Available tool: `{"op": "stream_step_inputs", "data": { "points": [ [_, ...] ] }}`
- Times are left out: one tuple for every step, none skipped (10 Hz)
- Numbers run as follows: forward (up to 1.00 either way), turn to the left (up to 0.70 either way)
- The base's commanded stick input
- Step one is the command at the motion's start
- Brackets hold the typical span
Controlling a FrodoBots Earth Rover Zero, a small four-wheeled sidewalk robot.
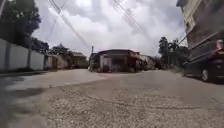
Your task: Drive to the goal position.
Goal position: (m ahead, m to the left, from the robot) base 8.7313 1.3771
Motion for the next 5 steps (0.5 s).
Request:
{"op": "stream_step_inputs", "data": {
  "points": [
    [0.50, 0.01],
    [0.50, 0.01],
    [0.50, 0.01],
    [0.50, 0.01],
    [0.50, 0.01]
  ]
}}
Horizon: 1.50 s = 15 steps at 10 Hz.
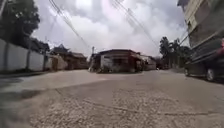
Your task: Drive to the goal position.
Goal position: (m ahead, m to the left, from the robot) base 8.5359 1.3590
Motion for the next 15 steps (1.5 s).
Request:
{"op": "stream_step_inputs", "data": {
  "points": [
    [0.50, 0.01],
    [0.50, 0.01],
    [0.50, 0.01],
    [0.50, 0.01],
    [0.50, 0.01],
    [0.50, 0.01],
    [0.50, 0.01],
    [0.50, 0.01],
    [0.50, 0.01],
    [0.50, 0.01],
    [0.50, 0.01],
    [0.50, 0.01],
    [0.50, 0.01],
    [0.50, 0.01],
    [0.50, 0.01]
  ]
}}
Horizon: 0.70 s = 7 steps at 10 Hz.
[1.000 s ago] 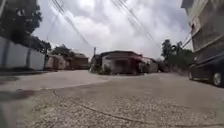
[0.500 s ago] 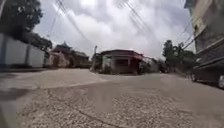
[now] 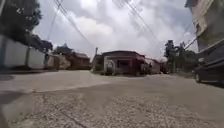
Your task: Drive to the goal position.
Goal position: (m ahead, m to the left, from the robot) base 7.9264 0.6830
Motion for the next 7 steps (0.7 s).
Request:
{"op": "stream_step_inputs", "data": {
  "points": [
    [0.50, 0.01],
    [0.50, 0.01],
    [0.50, 0.01],
    [0.50, 0.01],
    [0.50, 0.01],
    [0.50, 0.01],
    [0.50, 0.01]
  ]
}}
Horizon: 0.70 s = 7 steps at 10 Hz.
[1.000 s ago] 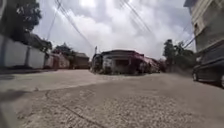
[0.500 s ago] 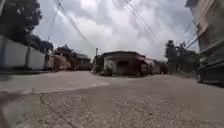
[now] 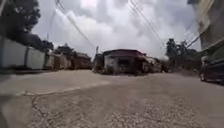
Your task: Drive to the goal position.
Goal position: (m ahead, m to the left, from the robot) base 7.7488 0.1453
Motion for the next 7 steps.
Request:
{"op": "stream_step_inputs", "data": {
  "points": [
    [0.50, 0.01],
    [0.50, 0.01],
    [0.50, 0.01],
    [0.50, 0.01],
    [0.50, 0.01],
    [0.50, 0.01],
    [0.50, 0.01]
  ]
}}
